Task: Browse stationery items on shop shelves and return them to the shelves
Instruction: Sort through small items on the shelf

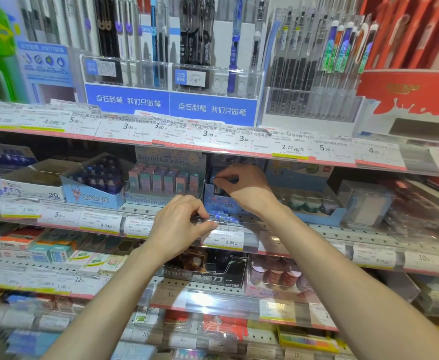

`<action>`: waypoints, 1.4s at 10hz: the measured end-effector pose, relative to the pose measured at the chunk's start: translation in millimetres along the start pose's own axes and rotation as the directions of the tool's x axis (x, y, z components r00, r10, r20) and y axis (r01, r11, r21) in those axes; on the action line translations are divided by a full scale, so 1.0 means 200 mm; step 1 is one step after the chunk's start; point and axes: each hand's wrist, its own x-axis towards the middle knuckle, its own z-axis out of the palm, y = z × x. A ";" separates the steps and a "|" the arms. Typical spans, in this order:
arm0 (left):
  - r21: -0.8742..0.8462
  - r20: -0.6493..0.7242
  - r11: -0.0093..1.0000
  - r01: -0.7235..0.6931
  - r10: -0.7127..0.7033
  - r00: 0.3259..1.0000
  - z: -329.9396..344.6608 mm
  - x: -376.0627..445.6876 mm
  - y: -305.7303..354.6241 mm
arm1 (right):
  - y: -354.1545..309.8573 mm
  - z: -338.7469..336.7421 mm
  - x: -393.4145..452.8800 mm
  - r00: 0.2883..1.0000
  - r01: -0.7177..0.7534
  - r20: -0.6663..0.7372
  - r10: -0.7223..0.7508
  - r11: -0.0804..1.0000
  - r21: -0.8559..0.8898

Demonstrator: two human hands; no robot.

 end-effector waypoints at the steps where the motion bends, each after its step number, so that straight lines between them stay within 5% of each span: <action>1: 0.003 -0.002 1.000 0.001 -0.001 1.000 0.00 0.00 0.00 | 0.01 0.00 -0.01 1.000 0.008 -0.016 -0.008 1.000 0.027; 10: 0.001 -0.009 1.000 0.002 -0.002 1.000 0.00 0.00 0.00 | 0.03 -0.06 0.09 0.989 0.034 0.141 -0.035 0.999 0.009; 14: -0.004 -0.012 1.000 0.001 -0.001 1.000 0.00 0.00 0.00 | 0.05 -0.02 0.06 0.999 0.007 0.036 -0.010 0.996 0.084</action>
